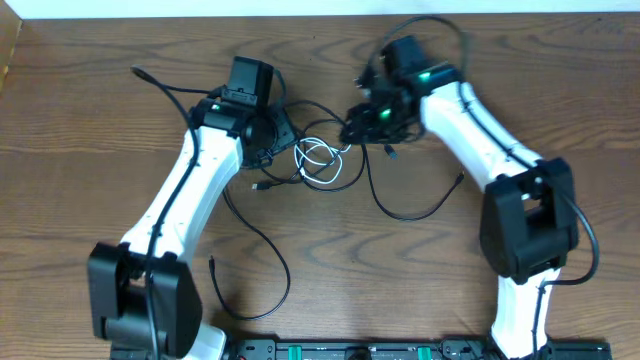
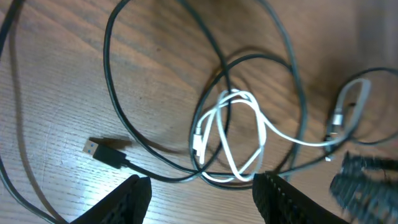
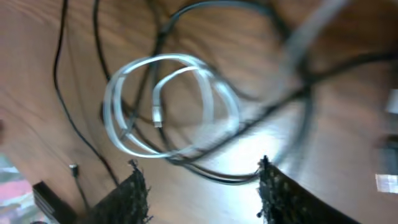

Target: Untangle cables

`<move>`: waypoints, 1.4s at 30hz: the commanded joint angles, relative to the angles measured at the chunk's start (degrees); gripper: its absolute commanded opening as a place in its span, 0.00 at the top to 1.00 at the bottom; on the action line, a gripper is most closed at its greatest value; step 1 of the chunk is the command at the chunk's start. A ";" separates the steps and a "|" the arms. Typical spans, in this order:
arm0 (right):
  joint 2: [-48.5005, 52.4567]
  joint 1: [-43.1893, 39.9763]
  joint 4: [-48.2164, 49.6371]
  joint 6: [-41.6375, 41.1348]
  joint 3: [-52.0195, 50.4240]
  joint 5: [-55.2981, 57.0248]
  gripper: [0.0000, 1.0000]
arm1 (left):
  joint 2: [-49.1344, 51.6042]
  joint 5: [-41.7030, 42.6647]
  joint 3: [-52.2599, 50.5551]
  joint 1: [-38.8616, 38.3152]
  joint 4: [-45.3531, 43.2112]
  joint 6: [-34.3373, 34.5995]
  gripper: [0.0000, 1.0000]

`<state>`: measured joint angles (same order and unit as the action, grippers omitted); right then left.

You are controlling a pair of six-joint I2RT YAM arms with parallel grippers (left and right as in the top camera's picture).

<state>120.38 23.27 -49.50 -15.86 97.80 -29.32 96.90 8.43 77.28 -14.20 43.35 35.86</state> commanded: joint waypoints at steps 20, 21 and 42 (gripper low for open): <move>4.02 8.37 6.45 -16.90 -0.52 13.94 0.81 | 1.92 -1.64 0.04 0.15 2.84 -1.77 0.41; 4.04 8.26 6.38 -16.90 -0.52 13.97 0.80 | 1.92 -1.64 0.04 0.15 2.84 -1.77 0.41; -7.74 4.55 9.97 4.17 -2.16 -2.60 0.99 | 1.90 -1.66 0.09 0.17 2.34 -1.81 0.41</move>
<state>121.64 30.00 -38.83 -18.90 95.33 -26.39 98.85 7.53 77.28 -14.20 45.84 34.65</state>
